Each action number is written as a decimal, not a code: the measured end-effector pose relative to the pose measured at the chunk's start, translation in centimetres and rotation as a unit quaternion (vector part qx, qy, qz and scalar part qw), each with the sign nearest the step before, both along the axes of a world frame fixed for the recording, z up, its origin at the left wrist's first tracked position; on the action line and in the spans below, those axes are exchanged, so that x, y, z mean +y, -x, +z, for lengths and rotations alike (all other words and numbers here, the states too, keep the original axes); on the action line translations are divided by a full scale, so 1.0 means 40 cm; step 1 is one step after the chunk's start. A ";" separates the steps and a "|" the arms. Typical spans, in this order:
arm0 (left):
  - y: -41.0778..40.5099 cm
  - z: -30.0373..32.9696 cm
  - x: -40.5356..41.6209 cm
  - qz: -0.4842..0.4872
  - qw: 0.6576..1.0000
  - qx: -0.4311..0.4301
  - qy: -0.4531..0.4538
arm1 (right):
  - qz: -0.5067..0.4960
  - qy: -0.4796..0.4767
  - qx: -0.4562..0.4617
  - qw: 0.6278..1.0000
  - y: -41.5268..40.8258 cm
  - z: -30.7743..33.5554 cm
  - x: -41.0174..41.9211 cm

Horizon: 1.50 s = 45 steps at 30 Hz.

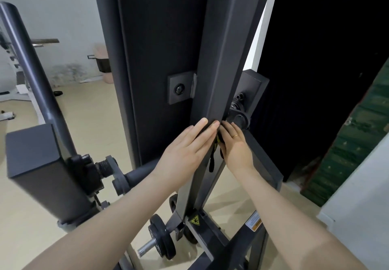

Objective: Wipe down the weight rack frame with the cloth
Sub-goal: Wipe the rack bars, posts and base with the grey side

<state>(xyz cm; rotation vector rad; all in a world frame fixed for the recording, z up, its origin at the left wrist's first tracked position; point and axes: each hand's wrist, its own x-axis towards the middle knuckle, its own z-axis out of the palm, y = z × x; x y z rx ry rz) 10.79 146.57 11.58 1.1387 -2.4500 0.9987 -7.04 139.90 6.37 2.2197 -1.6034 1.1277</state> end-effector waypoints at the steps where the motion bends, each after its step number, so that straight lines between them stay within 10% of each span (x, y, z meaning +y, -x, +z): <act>1: -0.002 0.007 0.000 -0.001 1.000 -0.003 -0.005 | -0.010 0.005 0.010 1.000 -0.003 0.010 -0.001; 9: -0.125 0.051 0.125 -0.003 0.995 0.094 -0.043 | -0.061 -0.007 -0.441 0.895 -0.086 0.099 0.218; 22: -0.341 -0.021 0.227 -0.007 0.981 0.179 -0.068 | 0.091 -0.052 -0.042 0.994 -0.368 -0.019 0.294; 26: -0.345 -0.026 0.227 -0.026 0.976 0.204 -0.073 | -0.018 -0.105 -0.119 0.987 -0.345 0.005 0.286; 31: -0.342 -0.021 0.226 -0.039 0.974 0.214 -0.068 | 0.140 -0.104 -0.052 0.983 -0.407 0.010 0.348; 37: -0.342 -0.031 0.229 -0.040 0.967 0.238 -0.085 | -0.011 -0.108 -0.146 0.983 -0.340 0.016 0.273; 45: -0.344 -0.036 0.230 -0.040 0.962 0.258 -0.083 | 0.102 -0.103 -0.061 0.988 -0.335 0.000 0.294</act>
